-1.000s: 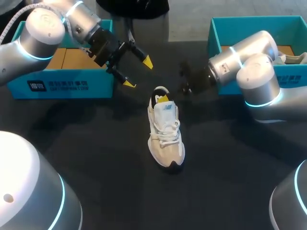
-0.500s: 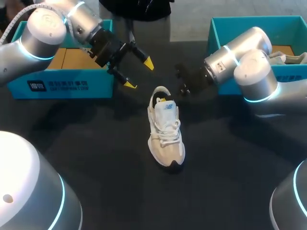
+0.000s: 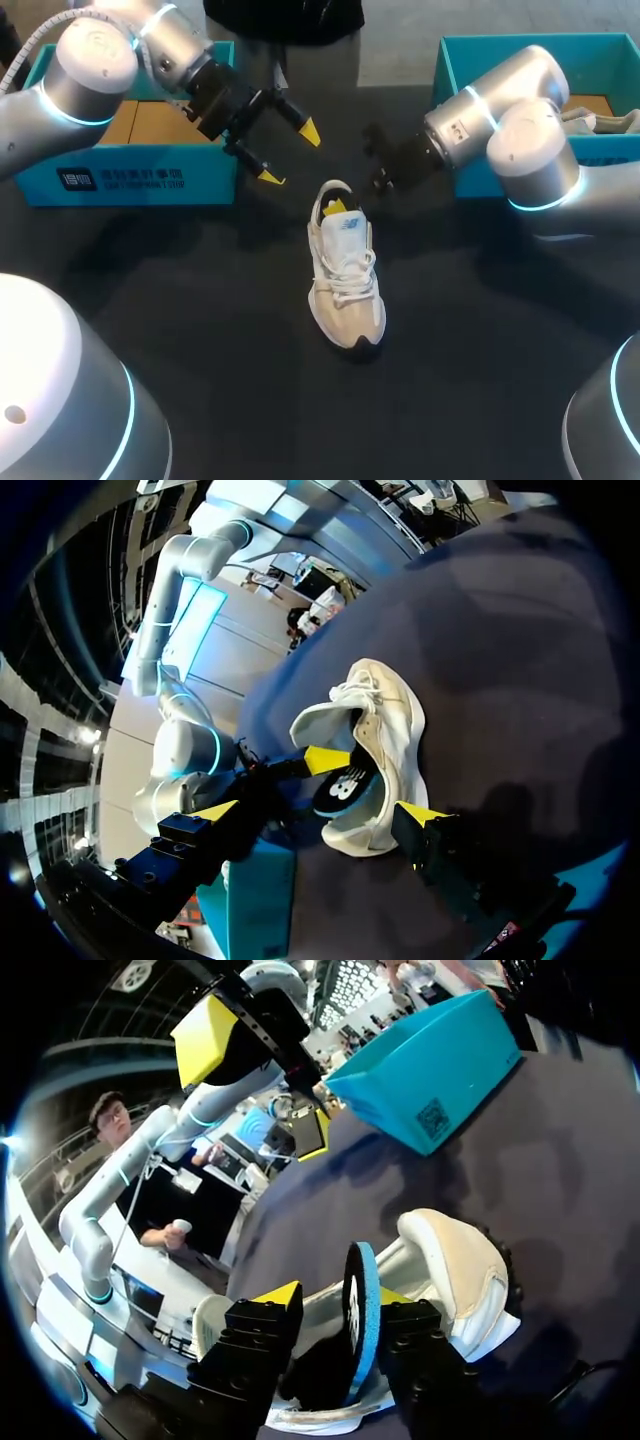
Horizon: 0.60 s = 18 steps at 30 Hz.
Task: Take the shoe out of the shoebox, open the shoe tongue, remove and reinsert the insole, then place the shoe into the shoebox
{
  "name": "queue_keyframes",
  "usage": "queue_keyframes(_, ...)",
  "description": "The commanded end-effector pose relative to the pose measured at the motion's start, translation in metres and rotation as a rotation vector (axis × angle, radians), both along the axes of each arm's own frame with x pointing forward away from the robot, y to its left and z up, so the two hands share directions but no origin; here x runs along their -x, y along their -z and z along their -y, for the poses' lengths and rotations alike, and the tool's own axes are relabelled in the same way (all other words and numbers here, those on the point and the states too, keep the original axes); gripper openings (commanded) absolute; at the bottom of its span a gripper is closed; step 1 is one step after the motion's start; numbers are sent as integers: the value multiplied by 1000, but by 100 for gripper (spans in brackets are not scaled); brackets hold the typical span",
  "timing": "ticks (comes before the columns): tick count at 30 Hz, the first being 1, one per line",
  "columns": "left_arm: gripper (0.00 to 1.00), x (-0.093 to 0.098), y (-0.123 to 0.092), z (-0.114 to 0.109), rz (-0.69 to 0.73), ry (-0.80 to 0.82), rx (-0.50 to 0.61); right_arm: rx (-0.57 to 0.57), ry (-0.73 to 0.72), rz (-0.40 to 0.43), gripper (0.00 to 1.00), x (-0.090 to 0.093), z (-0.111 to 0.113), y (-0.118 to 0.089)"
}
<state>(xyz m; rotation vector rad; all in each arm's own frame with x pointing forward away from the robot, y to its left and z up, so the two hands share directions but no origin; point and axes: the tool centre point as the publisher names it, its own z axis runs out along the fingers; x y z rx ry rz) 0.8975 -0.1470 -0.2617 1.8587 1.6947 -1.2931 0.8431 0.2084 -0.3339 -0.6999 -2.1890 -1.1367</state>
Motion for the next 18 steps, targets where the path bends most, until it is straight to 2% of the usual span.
queue_keyframes(1, 100, -1, 1, -1, -2, 4, 3, 8, 22, 18, 44, 5, 3, -6)
queue_keyframes(11, 100, -1, 2, -2, -4, 7, 6, 18, 24, 55, 44, -3, 2, -18)
queue_keyframes(18, 100, 0, 2, -2, -3, 4, 8, 29, 40, 74, 44, -7, 10, -24)
